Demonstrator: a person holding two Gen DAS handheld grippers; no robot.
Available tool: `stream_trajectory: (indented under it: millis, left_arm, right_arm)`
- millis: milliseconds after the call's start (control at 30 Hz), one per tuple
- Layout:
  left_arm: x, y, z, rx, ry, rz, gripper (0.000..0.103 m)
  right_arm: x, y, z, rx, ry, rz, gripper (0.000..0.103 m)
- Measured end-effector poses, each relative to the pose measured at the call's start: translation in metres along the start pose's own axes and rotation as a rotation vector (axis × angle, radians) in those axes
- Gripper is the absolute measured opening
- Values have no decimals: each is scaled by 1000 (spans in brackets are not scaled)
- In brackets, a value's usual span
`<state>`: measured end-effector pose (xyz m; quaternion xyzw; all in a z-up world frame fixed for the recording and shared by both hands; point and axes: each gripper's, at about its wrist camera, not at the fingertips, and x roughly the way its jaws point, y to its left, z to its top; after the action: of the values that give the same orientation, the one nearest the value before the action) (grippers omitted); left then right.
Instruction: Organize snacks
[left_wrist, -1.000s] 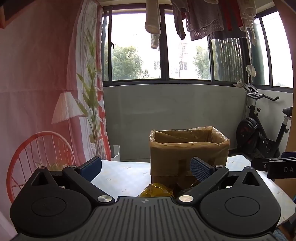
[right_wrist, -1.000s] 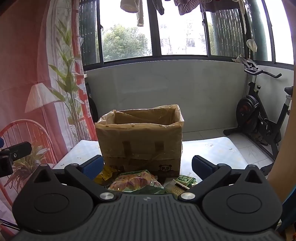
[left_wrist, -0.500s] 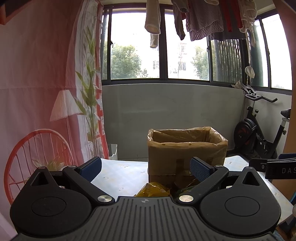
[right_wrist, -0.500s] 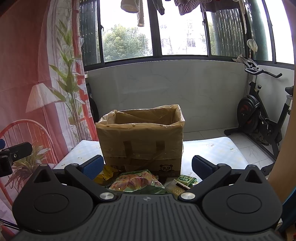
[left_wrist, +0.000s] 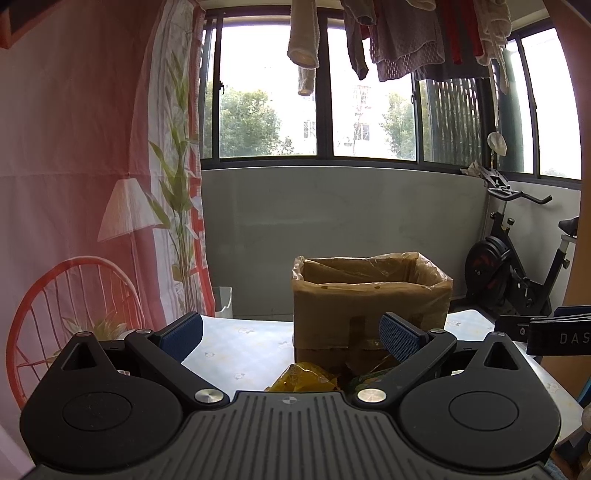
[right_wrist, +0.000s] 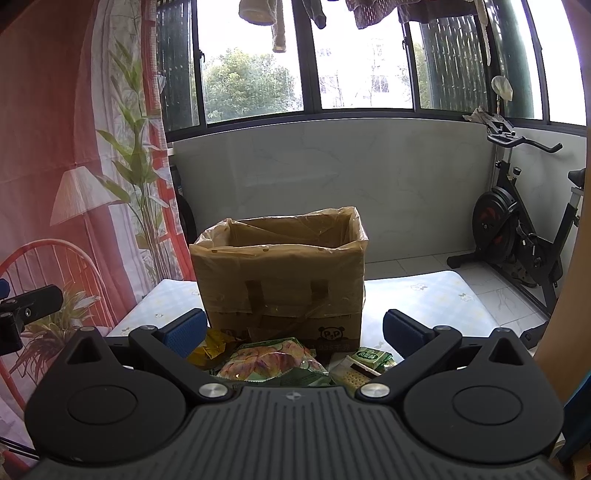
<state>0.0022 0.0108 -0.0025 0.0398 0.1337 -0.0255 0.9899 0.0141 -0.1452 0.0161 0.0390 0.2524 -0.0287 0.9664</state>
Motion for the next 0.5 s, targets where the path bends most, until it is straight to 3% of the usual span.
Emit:
stream_trajectory:
  millis: [500]
  left_arm:
    - [1,0,-1,-1,0,0,103]
  right_arm:
    - [0,0,0,0,0,0,103]
